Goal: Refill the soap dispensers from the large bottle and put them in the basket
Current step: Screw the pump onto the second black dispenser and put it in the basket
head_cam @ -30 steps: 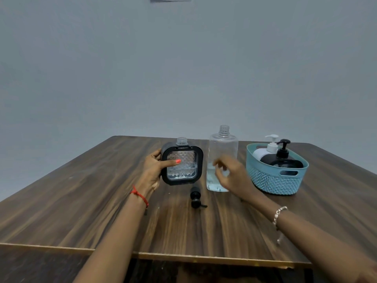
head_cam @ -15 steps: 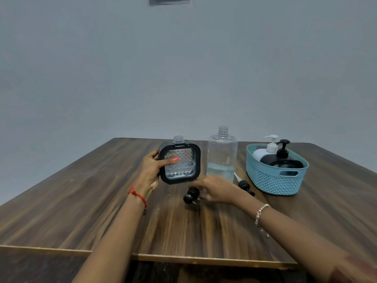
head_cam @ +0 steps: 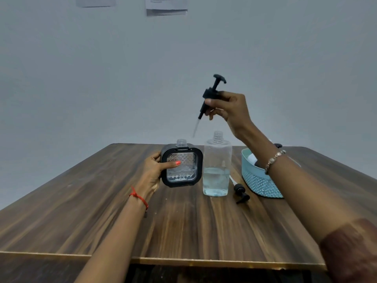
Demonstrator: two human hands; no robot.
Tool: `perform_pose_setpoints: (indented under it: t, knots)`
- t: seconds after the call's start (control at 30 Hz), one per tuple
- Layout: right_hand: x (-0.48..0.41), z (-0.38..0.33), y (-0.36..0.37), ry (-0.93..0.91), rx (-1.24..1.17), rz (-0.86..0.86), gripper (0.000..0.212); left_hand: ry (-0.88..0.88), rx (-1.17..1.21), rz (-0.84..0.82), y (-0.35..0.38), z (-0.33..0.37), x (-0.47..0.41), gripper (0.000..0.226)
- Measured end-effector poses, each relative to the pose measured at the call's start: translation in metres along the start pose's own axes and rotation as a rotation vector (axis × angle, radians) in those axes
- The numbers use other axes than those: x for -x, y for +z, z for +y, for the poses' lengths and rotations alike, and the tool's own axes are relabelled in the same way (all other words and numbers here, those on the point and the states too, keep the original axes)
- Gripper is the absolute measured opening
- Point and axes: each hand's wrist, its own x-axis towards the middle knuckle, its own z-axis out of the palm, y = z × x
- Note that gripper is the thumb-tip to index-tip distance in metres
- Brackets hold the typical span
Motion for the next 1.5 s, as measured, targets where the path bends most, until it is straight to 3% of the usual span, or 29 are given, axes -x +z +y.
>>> perform_pose_setpoints:
  t: [0.4, 0.67, 0.9, 1.1, 1.27, 1.37, 1.4, 1.5]
  knots:
    - [-0.001, 0.024, 0.014, 0.105, 0.072, 0.008, 0.006, -0.007, 0.017, -0.060, 0.013, 0.006, 0.007, 0.038]
    - [0.029, 0.048, 0.020, 0.246, 0.444, -0.164, 0.023, 0.008, 0.037, -0.073, 0.017, 0.010, 0.007, 0.039]
    - [0.031, 0.043, 0.018, 0.282, 0.305, -0.195, 0.028, 0.005, 0.030, -0.065, 0.017, 0.010, 0.006, 0.038]
    - [0.031, 0.050, 0.024, 0.278, 0.374, -0.051, 0.021, -0.010, 0.021, -0.048, 0.019, 0.008, 0.007, 0.039]
    - [0.034, 0.054, 0.024, 0.247, 0.363, 0.045, 0.044, -0.020, 0.024, -0.035, 0.019, 0.006, 0.008, 0.038]
    - [0.032, 0.049, 0.025, 0.304, 0.244, -0.002, 0.011, -0.021, 0.021, -0.038, 0.020, 0.006, 0.008, 0.038]
    - [0.032, 0.048, 0.026, 0.319, 0.211, -0.022, 0.009, -0.017, 0.018, -0.044, 0.021, 0.006, 0.007, 0.038]
    - [0.032, 0.049, 0.026, 0.300, 0.215, -0.043, 0.032, -0.021, 0.020, -0.055, 0.021, 0.006, 0.008, 0.038]
